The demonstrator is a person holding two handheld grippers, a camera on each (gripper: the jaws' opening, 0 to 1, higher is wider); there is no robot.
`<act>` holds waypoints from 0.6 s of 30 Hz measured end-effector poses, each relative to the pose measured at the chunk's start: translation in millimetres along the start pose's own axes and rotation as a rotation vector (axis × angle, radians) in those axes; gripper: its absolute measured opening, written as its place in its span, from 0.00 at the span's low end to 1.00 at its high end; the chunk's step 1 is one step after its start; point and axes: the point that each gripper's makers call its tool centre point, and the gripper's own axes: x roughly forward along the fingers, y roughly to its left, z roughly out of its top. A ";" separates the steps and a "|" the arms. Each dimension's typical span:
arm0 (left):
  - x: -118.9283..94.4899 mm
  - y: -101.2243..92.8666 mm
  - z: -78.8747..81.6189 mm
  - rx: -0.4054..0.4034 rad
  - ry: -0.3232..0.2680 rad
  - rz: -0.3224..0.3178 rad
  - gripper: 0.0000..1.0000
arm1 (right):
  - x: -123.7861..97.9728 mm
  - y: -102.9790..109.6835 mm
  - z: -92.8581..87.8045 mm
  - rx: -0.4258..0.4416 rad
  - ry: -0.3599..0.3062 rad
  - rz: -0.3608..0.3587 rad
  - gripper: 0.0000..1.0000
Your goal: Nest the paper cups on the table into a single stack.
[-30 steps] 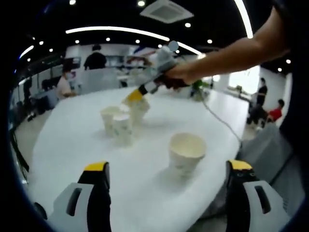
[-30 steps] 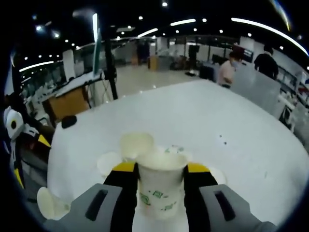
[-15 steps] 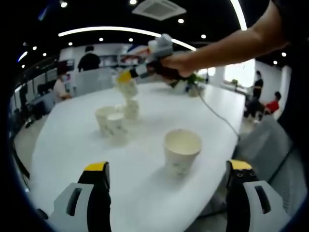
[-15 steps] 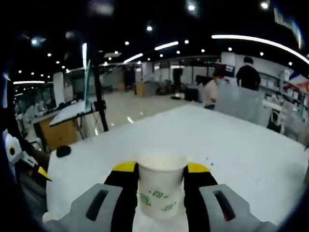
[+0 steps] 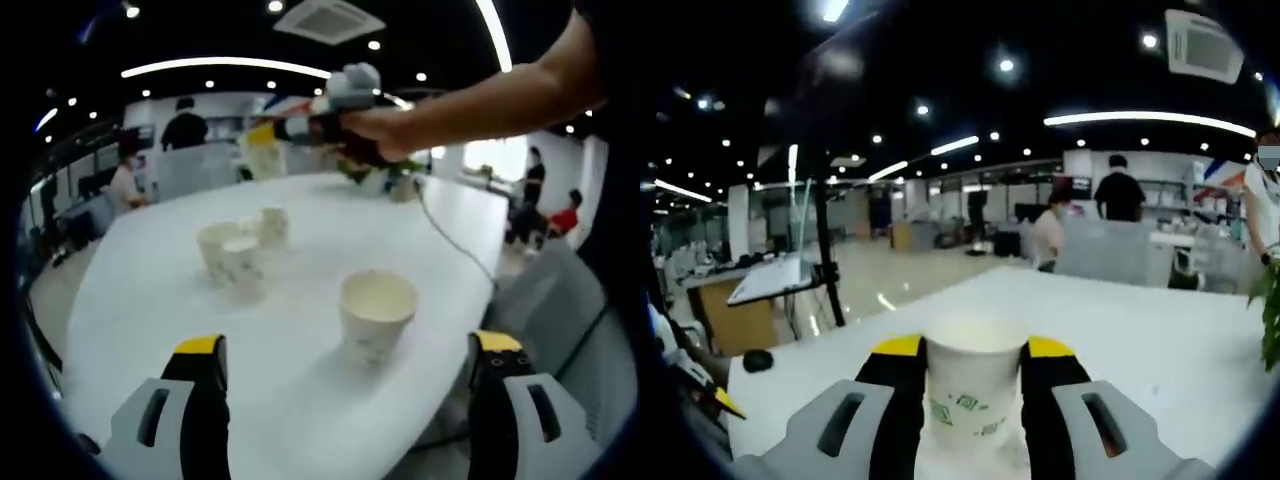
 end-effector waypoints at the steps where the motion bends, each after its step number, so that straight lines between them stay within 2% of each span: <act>1: 0.1 -0.6 -0.4 0.002 0.002 -0.001 1.00 | -0.2 0.6 -0.2 0.001 -0.002 0.001 0.34; 4: 0.4 -1.0 -1.7 0.011 0.008 0.001 1.00 | -0.8 3.2 -1.9 0.009 0.000 0.006 0.34; 9: -0.9 3.0 -0.7 -0.005 0.001 0.016 1.00 | -2.5 2.7 7.2 0.007 -0.041 -0.004 0.33; 18: -0.9 1.5 0.6 -0.001 0.000 0.014 1.00 | -12.3 9.4 12.7 -0.002 -0.066 0.004 0.34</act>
